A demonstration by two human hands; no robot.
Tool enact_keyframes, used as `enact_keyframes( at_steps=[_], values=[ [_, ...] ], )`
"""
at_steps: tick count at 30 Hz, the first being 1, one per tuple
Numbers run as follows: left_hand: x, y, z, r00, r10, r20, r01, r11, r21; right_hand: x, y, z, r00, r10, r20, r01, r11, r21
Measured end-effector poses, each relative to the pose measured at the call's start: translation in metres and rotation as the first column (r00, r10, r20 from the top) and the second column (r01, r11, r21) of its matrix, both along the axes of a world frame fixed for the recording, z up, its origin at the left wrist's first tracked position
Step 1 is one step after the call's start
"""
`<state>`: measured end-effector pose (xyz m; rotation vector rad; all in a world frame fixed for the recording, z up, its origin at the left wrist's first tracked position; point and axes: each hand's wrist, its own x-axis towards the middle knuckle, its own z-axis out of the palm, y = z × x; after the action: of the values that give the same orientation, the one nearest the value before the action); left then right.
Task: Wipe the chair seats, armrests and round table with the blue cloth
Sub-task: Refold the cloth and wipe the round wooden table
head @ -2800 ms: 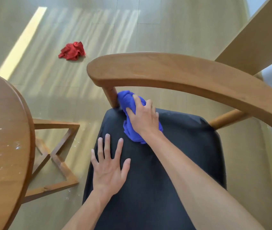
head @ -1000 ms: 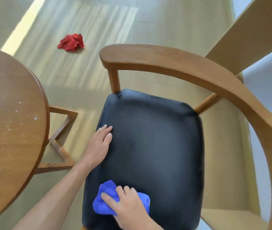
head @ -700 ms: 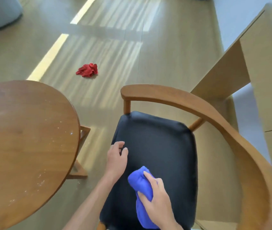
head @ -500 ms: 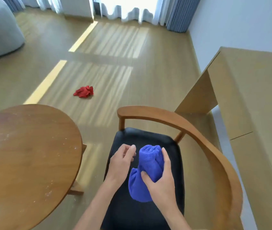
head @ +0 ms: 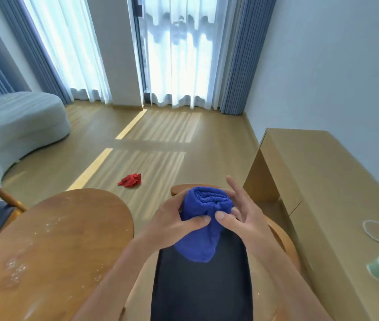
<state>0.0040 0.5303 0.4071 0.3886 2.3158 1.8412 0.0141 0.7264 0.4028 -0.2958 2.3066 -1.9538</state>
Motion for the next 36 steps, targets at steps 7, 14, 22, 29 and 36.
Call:
enact_keyframes(
  at_steps=[7,14,22,29,36],
  values=[
    [0.06,-0.016,0.045,0.995,-0.067,-0.079,0.063,0.997,-0.049,0.046,-0.004,0.063,0.976,0.157,-0.153,-0.107,0.95,0.292],
    [0.091,-0.082,0.062,0.991,-0.072,-0.111,0.046,0.974,-0.223,0.065,-0.057,0.092,0.938,0.207,-0.277,-0.109,0.938,0.329],
    [0.146,-0.231,0.026,0.965,0.262,-0.024,-0.263,0.963,-0.058,0.081,-0.163,0.062,0.977,0.016,-0.214,-0.017,1.0,-0.002],
    [0.167,-0.383,-0.012,0.867,0.485,0.113,-0.48,0.874,-0.067,0.085,-0.293,0.003,0.984,0.172,-0.045,-0.146,0.925,0.351],
    [0.147,-0.457,-0.077,0.794,0.518,0.319,-0.499,0.854,-0.144,0.079,-0.374,-0.049,0.978,0.13,0.16,-0.187,0.887,0.422]
  ],
)
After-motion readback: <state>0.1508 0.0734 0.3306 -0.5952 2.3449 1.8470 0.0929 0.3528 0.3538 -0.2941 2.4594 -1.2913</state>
